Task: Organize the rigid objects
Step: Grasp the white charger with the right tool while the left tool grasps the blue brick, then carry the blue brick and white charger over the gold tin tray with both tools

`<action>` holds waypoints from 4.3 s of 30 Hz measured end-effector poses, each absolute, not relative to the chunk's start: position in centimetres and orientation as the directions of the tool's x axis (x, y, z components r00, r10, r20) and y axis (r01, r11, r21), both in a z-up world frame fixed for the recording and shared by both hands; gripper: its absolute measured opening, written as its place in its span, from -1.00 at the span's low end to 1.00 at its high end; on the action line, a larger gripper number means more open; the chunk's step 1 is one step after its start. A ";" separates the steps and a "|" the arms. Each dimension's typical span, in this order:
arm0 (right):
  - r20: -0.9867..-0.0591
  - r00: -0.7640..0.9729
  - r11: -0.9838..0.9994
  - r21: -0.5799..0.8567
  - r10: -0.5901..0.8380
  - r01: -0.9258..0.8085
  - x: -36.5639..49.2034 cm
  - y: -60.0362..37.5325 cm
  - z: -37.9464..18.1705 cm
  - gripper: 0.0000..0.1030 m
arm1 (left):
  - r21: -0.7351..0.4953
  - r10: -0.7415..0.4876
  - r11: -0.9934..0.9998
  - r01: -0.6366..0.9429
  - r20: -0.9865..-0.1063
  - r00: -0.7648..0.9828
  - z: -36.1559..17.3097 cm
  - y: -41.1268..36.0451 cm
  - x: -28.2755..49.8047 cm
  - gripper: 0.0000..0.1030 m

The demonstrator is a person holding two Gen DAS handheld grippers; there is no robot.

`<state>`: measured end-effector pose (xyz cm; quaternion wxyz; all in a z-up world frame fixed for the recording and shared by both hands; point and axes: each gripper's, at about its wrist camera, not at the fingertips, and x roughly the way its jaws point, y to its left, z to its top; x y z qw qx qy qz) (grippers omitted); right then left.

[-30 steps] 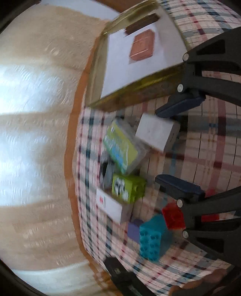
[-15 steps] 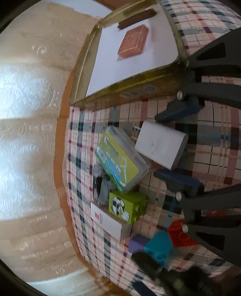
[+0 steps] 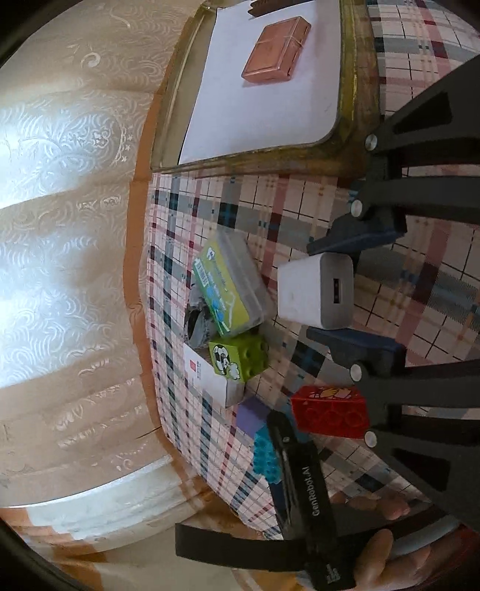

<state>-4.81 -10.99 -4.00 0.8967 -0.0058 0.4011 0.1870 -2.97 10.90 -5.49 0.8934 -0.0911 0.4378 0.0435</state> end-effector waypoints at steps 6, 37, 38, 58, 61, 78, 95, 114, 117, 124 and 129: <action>-0.757 0.567 0.929 0.145 0.325 -0.339 -4.2 -11.2 -4.9 -0.20 | -0.138 -0.008 0.978 -0.156 -0.775 0.632 -5.1 11.2 -3.6 0.31; -0.443 0.807 0.919 0.122 0.390 -0.376 -8.2 -12.3 1.7 -0.21 | -0.187 0.010 0.976 -0.109 -0.461 0.887 -0.1 10.3 -6.5 0.29; -0.431 0.813 0.918 0.125 0.392 -0.376 -8.3 -12.6 1.9 -0.22 | -0.183 0.013 0.977 -0.106 -0.452 0.892 0.0 10.1 -6.6 0.29; -0.383 0.901 0.977 0.021 0.203 -0.211 -7.5 -17.8 3.0 -0.21 | -0.165 -0.037 0.986 -0.029 -0.384 0.923 1.0 4.0 -7.4 0.29; -0.377 0.909 0.982 0.005 0.174 -0.186 -7.4 -18.9 3.0 -0.21 | -0.174 -0.051 0.985 -0.016 -0.375 0.926 1.4 2.8 -7.4 0.29; -0.356 0.933 0.998 -0.019 0.045 -0.055 -6.4 -25.6 3.8 -0.21 | -0.184 -0.158 0.978 0.099 -0.348 0.924 3.5 -6.0 -5.9 0.29; -0.395 0.916 0.995 0.032 -0.076 0.097 -4.7 -34.6 3.4 -0.21 | -0.147 -0.236 0.970 0.193 -0.381 0.894 3.0 -15.8 -3.2 0.29; -0.470 0.872 0.989 -0.018 -0.139 0.149 -2.1 -36.8 1.7 -0.21 | -0.114 -0.227 0.974 0.197 -0.446 0.866 1.1 -21.5 -0.7 0.29; -0.473 0.869 0.988 -0.040 -0.148 0.146 -1.9 -36.3 1.5 -0.21 | -0.080 -0.203 0.979 0.187 -0.452 0.869 0.8 -22.0 -0.4 0.29; -0.496 0.854 0.987 -0.053 -0.160 0.154 -1.4 -36.2 0.8 -0.21 | -0.092 -0.203 0.979 0.181 -0.468 0.860 0.4 -21.7 0.0 0.29; -0.514 0.845 0.989 -0.049 -0.145 0.140 -1.1 -35.9 0.4 -0.21 | -0.093 -0.199 0.980 0.176 -0.474 0.858 0.4 -21.7 0.0 0.29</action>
